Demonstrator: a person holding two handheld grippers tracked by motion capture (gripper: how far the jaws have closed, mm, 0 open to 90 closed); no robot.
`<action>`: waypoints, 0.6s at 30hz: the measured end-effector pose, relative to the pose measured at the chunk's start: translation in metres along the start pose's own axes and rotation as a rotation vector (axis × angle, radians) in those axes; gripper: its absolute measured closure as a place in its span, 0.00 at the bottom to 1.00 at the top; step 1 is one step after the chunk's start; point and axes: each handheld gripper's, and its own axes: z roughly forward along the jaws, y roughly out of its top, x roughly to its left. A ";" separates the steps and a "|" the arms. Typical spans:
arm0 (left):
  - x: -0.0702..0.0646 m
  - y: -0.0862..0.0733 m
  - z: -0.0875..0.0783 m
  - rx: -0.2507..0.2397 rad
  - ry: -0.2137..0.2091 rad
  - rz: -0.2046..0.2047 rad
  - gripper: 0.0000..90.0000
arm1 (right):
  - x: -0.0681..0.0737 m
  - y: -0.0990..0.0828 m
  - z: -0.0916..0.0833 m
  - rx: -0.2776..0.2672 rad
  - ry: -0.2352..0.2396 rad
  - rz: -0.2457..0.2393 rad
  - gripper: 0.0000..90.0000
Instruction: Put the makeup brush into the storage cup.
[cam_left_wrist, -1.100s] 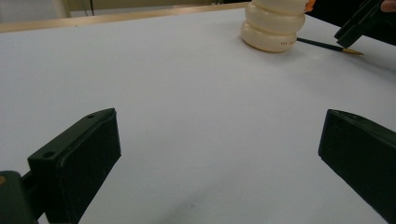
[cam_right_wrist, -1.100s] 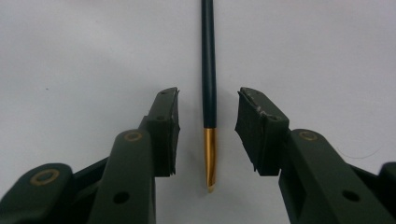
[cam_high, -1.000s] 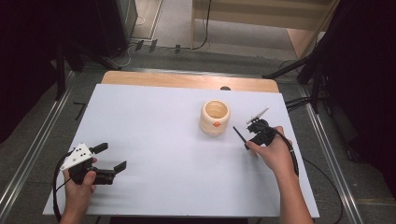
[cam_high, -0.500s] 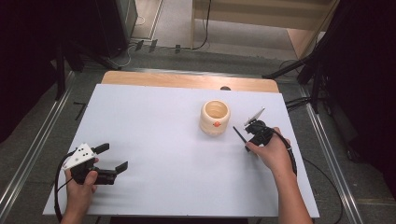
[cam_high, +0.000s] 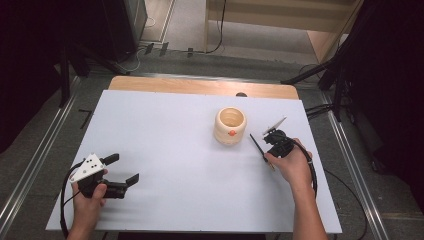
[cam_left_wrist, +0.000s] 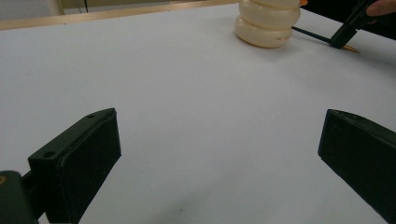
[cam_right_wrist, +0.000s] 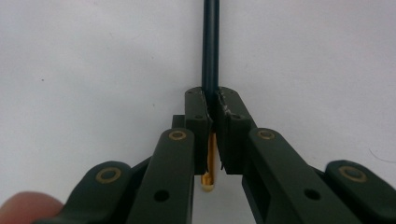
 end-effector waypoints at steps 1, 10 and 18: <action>0.001 0.001 -0.001 -0.003 0.000 -0.011 0.00 | -0.001 -0.001 0.000 -0.014 -0.001 -0.007 0.95; -0.010 0.014 0.013 -0.002 0.018 0.031 0.00 | 0.002 -0.022 -0.003 -0.158 0.009 0.017 0.95; -0.015 0.032 0.030 -0.002 0.001 0.055 0.00 | -0.001 -0.039 -0.006 -0.264 0.003 0.048 0.95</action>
